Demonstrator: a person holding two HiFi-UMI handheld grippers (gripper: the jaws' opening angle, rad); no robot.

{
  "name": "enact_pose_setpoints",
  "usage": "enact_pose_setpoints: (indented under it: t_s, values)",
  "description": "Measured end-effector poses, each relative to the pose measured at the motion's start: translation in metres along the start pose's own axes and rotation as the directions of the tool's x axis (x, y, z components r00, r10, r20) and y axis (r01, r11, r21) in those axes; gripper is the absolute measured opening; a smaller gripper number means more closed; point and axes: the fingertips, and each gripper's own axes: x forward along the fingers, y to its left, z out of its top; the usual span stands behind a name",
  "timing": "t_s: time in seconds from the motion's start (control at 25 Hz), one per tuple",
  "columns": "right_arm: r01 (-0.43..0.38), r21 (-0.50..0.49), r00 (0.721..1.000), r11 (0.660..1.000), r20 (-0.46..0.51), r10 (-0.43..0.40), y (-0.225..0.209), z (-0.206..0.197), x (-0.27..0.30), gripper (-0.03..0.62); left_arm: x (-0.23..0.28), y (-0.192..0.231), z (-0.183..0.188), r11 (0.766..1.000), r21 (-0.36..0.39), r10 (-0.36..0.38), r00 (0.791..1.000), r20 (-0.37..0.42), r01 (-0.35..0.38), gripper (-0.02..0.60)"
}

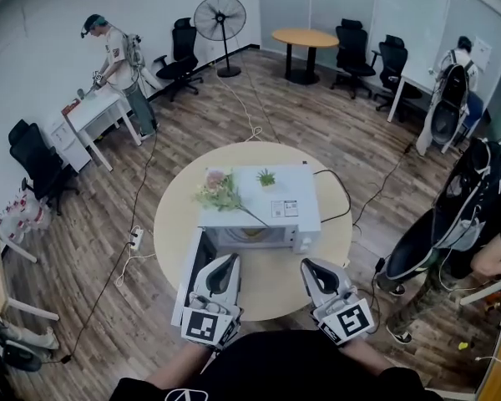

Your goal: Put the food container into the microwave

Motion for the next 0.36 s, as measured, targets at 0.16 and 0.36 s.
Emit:
enact_pose_setpoints:
  t_s: [0.16,0.36]
  values:
    - [0.04,0.002,0.999,0.999,-0.011,-0.04,-0.01,-0.002,-0.011,0.008,0.009,-0.01,-0.003,0.999,-0.007,-0.037,0.999,-0.004,0.037,0.0]
    - [0.072,-0.014,0.997,0.997,-0.032,-0.073,-0.017,0.002,-0.024,0.008,0.014,-0.021,-0.004,0.997,-0.021,-0.069,0.997,-0.026,0.068,0.001]
